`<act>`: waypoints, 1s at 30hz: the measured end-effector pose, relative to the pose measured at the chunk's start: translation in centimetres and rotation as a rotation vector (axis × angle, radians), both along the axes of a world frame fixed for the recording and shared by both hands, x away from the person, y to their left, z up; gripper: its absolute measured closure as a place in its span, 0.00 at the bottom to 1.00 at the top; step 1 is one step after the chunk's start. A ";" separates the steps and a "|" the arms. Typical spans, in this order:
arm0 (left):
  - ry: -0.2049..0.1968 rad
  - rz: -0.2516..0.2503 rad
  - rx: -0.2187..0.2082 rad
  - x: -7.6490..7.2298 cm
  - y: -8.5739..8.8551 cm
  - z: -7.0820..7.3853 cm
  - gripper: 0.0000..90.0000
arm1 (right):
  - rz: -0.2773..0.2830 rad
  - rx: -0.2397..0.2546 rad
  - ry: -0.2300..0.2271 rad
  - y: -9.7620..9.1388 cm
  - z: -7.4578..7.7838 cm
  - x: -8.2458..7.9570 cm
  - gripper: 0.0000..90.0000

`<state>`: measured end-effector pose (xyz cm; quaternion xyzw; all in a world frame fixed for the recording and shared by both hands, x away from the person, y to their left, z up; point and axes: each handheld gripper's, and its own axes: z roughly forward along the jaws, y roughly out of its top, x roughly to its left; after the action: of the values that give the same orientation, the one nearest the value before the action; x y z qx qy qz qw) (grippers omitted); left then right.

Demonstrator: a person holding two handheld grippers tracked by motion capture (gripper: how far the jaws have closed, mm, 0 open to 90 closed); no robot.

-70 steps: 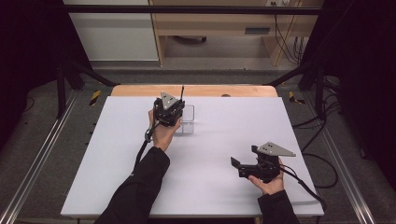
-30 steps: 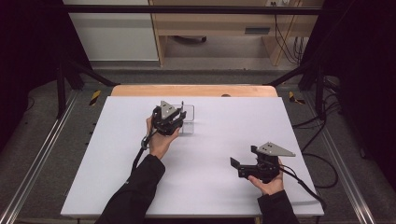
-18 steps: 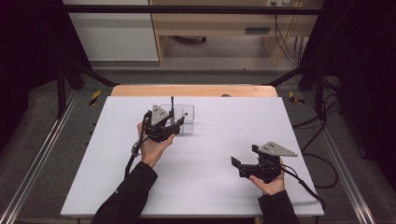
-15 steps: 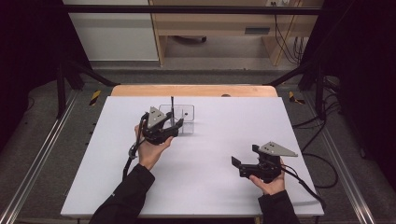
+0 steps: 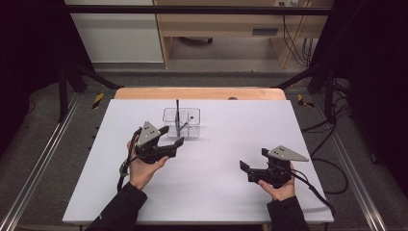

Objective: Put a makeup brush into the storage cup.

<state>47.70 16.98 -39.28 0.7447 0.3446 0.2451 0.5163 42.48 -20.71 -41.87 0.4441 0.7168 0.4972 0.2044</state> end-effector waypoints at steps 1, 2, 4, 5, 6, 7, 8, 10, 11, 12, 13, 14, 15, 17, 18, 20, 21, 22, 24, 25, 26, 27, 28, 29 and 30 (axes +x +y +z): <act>0.002 -0.001 -0.002 -0.2 0.2 -0.1 0.32 | 0.000 0.000 0.000 0.0 0.0 0.0 0.05; 0.008 -0.005 -0.001 -0.3 0.4 -0.3 0.31 | 0.001 -0.001 0.000 0.0 0.0 0.0 0.05; 0.012 -0.005 0.009 -0.7 0.7 -0.6 0.29 | 0.001 -0.008 0.000 0.0 0.0 0.0 0.05; 0.013 -0.007 0.010 -0.9 0.9 -0.8 0.29 | 0.000 -0.009 -0.001 0.0 0.0 0.0 0.05; 0.018 -0.008 0.012 -1.1 1.0 -0.9 0.29 | 0.000 -0.010 -0.001 -0.1 0.0 0.0 0.05; 0.022 -0.011 0.014 -1.2 1.2 -1.1 0.28 | 0.000 -0.012 -0.004 -0.1 0.0 0.0 0.05; 0.025 -0.015 0.018 -1.4 1.3 -1.2 0.27 | -0.001 -0.011 -0.003 -0.1 0.1 0.0 0.05; 0.032 -0.021 0.023 -1.7 1.6 -1.4 0.27 | 0.001 -0.012 -0.004 -0.2 0.1 -0.1 0.05; 0.038 -0.021 0.029 -1.8 1.8 -1.5 0.26 | 0.000 -0.014 -0.004 -0.2 0.1 -0.1 0.05; 0.040 -0.020 0.028 -1.9 2.0 -1.6 0.26 | 0.000 -0.015 -0.005 -0.2 0.1 -0.1 0.05; 0.045 -0.022 0.027 -2.1 2.1 -1.7 0.25 | -0.002 -0.015 -0.004 -0.3 0.2 -0.1 0.05; 0.050 -0.023 0.026 -2.2 2.3 -1.8 0.25 | -0.003 -0.015 -0.005 -0.3 0.2 -0.1 0.05; 0.054 -0.023 0.026 -2.4 2.6 -2.0 0.25 | -0.005 -0.014 -0.004 -0.4 0.2 -0.1 0.05; 0.057 -0.021 0.024 -2.6 2.9 -2.3 0.24 | -0.008 -0.016 -0.006 -0.5 0.2 -0.2 0.05; 0.062 -0.017 0.025 -2.6 3.1 -2.4 0.24 | -0.010 -0.014 -0.004 -0.6 0.2 -0.2 0.05; 0.074 -0.010 0.030 -2.7 3.6 -2.7 0.23 | -0.013 -0.014 -0.004 -0.8 0.1 -0.2 0.05; 0.078 -0.004 0.025 -2.8 3.8 -2.8 0.23 | -0.013 -0.012 -0.002 -0.9 0.1 -0.2 0.05; 0.081 0.001 0.025 -2.9 4.1 -2.9 0.23 | -0.011 -0.013 -0.004 -0.9 0.1 -0.3 0.04; 0.091 0.009 0.028 -3.0 4.6 -3.1 0.22 | -0.009 -0.022 -0.005 -1.0 0.1 -0.3 0.04; 0.094 0.014 0.025 -3.1 4.9 -3.2 0.22 | -0.007 -0.021 -0.006 -1.1 0.1 -0.4 0.04; 0.098 0.019 0.023 -3.2 5.2 -3.3 0.22 | -0.006 -0.020 -0.006 -1.1 0.1 -0.4 0.03; 0.104 0.021 0.018 -3.3 5.5 -3.4 0.21 | -0.005 -0.019 -0.007 -1.2 0.1 -0.4 0.03; 0.109 0.024 0.018 -3.4 5.8 -3.5 0.21 | -0.006 -0.020 -0.007 -1.2 0.1 -0.5 0.03; 0.113 0.030 0.015 -3.5 6.0 -3.7 0.21 | -0.008 -0.021 -0.005 -1.3 0.1 -0.5 0.03; 0.116 0.032 0.015 -3.5 6.2 -3.8 0.21 | -0.009 -0.020 -0.003 -1.4 0.0 -0.5 0.03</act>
<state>44.15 23.23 -43.11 0.7560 0.3841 0.2124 0.4857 41.96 -22.08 -41.84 0.4444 0.7193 0.4900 0.2123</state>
